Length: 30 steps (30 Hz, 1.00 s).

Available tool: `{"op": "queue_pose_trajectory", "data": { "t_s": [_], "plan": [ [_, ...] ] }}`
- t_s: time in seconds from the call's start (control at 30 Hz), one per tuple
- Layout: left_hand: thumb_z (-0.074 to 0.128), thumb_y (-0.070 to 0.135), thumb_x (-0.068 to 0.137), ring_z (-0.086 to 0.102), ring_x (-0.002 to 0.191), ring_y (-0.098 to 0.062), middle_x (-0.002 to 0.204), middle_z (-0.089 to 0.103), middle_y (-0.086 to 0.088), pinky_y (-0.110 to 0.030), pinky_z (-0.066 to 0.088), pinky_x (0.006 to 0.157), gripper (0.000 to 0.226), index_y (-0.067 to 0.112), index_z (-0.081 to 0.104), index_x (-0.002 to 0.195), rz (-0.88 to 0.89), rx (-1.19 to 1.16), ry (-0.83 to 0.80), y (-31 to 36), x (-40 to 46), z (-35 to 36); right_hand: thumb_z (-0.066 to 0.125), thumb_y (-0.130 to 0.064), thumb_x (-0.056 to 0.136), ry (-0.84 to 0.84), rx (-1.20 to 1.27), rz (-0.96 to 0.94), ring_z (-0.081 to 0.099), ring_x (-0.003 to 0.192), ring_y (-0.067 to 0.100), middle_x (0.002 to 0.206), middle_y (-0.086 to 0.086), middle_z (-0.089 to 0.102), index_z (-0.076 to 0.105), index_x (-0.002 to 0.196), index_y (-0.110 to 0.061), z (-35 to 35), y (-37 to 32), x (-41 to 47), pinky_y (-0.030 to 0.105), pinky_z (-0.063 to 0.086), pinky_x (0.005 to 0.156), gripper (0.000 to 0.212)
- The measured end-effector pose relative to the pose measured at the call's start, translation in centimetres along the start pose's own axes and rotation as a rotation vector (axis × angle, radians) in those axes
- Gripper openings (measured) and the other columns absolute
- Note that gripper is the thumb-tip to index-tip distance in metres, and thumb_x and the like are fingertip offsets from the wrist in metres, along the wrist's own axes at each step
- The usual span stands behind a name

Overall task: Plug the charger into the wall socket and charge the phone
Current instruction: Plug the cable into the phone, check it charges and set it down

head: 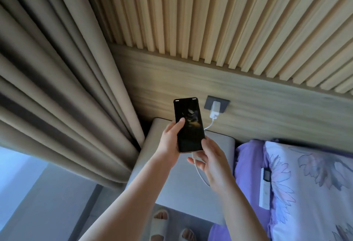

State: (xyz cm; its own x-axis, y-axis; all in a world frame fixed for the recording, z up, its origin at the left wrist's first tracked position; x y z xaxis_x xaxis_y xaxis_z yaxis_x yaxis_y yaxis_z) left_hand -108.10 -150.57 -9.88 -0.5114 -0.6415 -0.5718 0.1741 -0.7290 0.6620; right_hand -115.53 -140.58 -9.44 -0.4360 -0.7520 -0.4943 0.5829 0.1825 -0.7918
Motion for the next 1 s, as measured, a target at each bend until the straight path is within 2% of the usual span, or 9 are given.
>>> {"op": "queue_pose_trajectory", "data": {
  "t_s": [0.1,0.17,0.23,0.37,0.6,0.67,0.73,0.83,1.0],
  "plan": [
    [0.041,0.043,0.094,0.054,0.123,-0.033,0.133,0.057,-0.018,-0.044,0.041,0.105,0.051,0.008,0.054,0.13,-0.085,-0.097,-0.091,2.7,-1.5,2.4,0.042,-0.018,0.099,-0.049,0.095,-0.048,0.072,0.079,0.019,0.092,0.007,0.074,0.065,0.109,-0.008,1.2,-3.1,-0.9,0.033,0.06,0.069,0.026],
    [0.038,0.041,0.094,0.05,0.126,-0.037,0.136,0.053,-0.021,-0.041,0.046,0.097,0.049,0.007,0.057,0.124,-0.083,-0.101,-0.096,4.5,-2.3,3.3,0.043,-0.019,0.099,-0.102,0.133,-0.081,0.069,0.081,0.024,0.095,0.01,0.073,0.068,0.104,-0.011,2.1,-5.1,-1.5,0.036,0.058,0.078,0.027],
    [0.037,0.035,0.093,0.053,0.122,-0.038,0.131,0.057,-0.023,-0.04,0.048,0.088,0.043,0.009,0.066,0.11,-0.056,-0.097,-0.113,6.2,-3.4,4.3,0.045,-0.02,0.096,-0.149,0.148,-0.12,0.066,0.088,0.027,0.102,0.011,0.071,0.066,0.112,-0.012,3.0,-7.0,-2.3,0.039,0.055,0.086,0.027],
    [0.033,0.029,0.092,0.063,0.107,-0.028,0.121,0.064,-0.016,-0.04,0.046,0.09,0.046,0.005,0.063,0.118,-0.068,-0.155,-0.282,8.9,-5.8,7.0,0.053,-0.027,0.084,-0.236,0.178,-0.179,0.066,0.094,0.029,0.108,0.014,0.069,0.059,0.123,-0.008,4.8,-10.4,-3.9,0.036,0.058,0.078,0.044],
    [0.033,0.017,0.096,0.067,0.102,-0.027,0.109,0.069,-0.018,-0.034,0.055,0.082,0.039,-0.001,0.062,0.115,0.138,-0.017,-0.376,13.9,-9.6,10.6,0.047,-0.02,0.093,-0.354,0.218,-0.333,0.068,0.096,0.02,0.117,0.009,0.068,0.058,0.127,-0.016,7.2,-16.1,-7.2,0.03,0.057,0.075,0.037],
    [0.035,0.016,0.095,0.066,0.105,-0.028,0.111,0.069,-0.018,-0.035,0.055,0.087,0.038,0.0,0.063,0.115,0.18,-0.009,-0.417,15.2,-10.8,11.8,0.045,-0.019,0.095,-0.378,0.209,-0.375,0.067,0.097,0.02,0.119,0.01,0.067,0.055,0.13,-0.014,7.7,-17.5,-8.0,0.03,0.057,0.078,0.037],
    [0.038,0.019,0.093,0.062,0.112,-0.031,0.118,0.066,-0.02,-0.042,0.046,0.101,0.039,-0.001,0.062,0.117,0.19,-0.009,-0.456,16.1,-12.0,12.9,0.045,-0.018,0.095,-0.385,0.216,-0.399,0.066,0.1,0.024,0.123,0.014,0.065,0.052,0.132,-0.013,8.0,-18.6,-8.7,0.034,0.057,0.082,0.038],
    [0.039,0.021,0.09,0.065,0.106,-0.031,0.113,0.067,-0.02,-0.043,0.043,0.102,0.039,0.002,0.069,0.106,0.218,0.024,-0.488,16.9,-13.2,13.9,0.046,-0.018,0.093,-0.392,0.241,-0.417,0.066,0.101,0.025,0.128,0.014,0.062,0.052,0.134,-0.016,8.3,-19.6,-9.5,0.037,0.056,0.087,0.041],
    [0.04,0.023,0.089,0.061,0.108,-0.034,0.114,0.064,-0.022,-0.048,0.039,0.106,0.042,0.0,0.066,0.111,0.225,0.056,-0.477,17.3,-14.1,14.3,0.048,-0.017,0.092,-0.403,0.266,-0.435,0.069,0.095,0.024,0.124,0.014,0.065,0.054,0.132,-0.016,8.7,-20.0,-10.6,0.033,0.059,0.075,0.041]
  ]
}}
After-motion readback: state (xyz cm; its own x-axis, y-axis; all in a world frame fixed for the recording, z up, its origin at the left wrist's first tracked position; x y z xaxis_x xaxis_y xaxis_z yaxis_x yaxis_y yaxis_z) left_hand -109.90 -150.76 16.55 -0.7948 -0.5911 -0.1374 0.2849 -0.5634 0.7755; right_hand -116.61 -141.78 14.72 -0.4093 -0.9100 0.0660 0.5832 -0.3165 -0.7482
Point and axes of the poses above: each hand's wrist, its own x-axis towards the middle knuckle, its own z-axis out of the palm, y = z × x, the point moved 6 cm from there along x, towards the middle knuckle
